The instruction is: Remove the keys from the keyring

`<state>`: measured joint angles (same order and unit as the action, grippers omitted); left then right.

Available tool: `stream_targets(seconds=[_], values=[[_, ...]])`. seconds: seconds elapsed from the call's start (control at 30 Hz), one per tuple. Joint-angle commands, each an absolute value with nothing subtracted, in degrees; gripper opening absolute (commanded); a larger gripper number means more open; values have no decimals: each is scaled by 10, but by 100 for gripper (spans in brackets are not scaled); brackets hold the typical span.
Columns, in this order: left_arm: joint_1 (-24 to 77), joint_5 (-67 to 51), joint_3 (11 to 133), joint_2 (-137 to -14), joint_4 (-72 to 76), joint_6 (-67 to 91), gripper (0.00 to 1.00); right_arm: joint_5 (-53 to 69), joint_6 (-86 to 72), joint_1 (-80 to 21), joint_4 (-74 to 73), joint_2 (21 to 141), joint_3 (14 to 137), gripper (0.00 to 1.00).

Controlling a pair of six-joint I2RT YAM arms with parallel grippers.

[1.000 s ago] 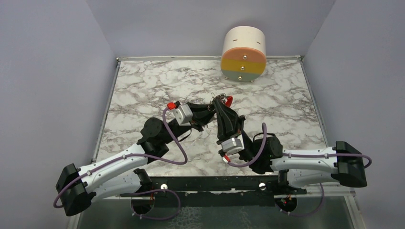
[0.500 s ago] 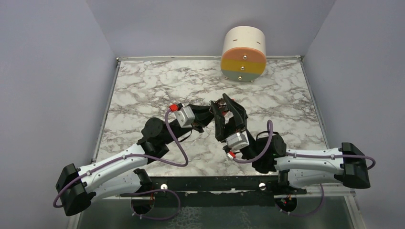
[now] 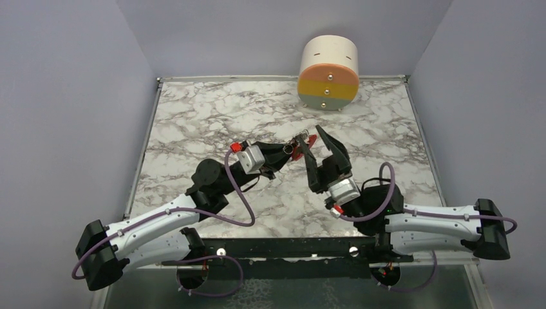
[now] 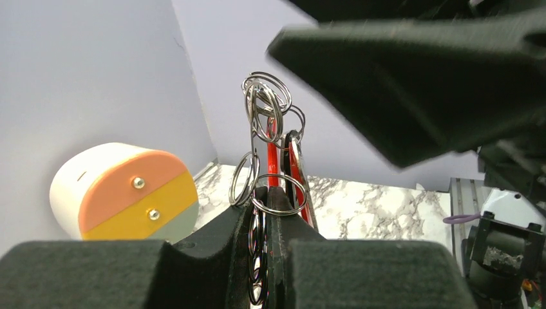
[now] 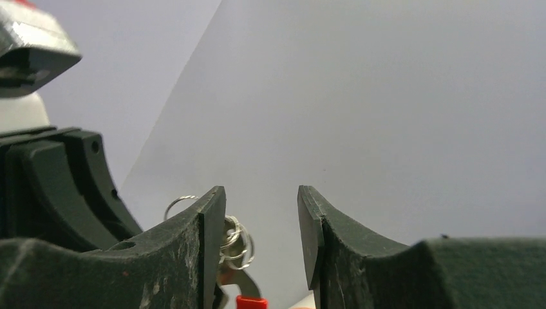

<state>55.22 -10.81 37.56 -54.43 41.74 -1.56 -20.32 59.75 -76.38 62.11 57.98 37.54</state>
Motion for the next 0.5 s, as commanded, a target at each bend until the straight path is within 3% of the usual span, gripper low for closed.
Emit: stream_targets(seconds=[0.0, 0.07, 0.17, 0.33, 0.47], values=[[555, -81, 384, -548, 432, -35, 0, -177, 556, -760, 616, 522, 373, 46], [555, -76, 384, -550, 430, -40, 0, -177, 537, -761, 604, 495, 373, 44], [555, -69, 383, -553, 429, -45, 0, -180, 508, -760, 591, 457, 368, 33], [555, -66, 384, -561, 429, -58, 0, -216, 411, -761, 492, 420, 401, 7], [555, -76, 380, -561, 437, -62, 0, -230, 271, -760, 381, 412, 442, 2]])
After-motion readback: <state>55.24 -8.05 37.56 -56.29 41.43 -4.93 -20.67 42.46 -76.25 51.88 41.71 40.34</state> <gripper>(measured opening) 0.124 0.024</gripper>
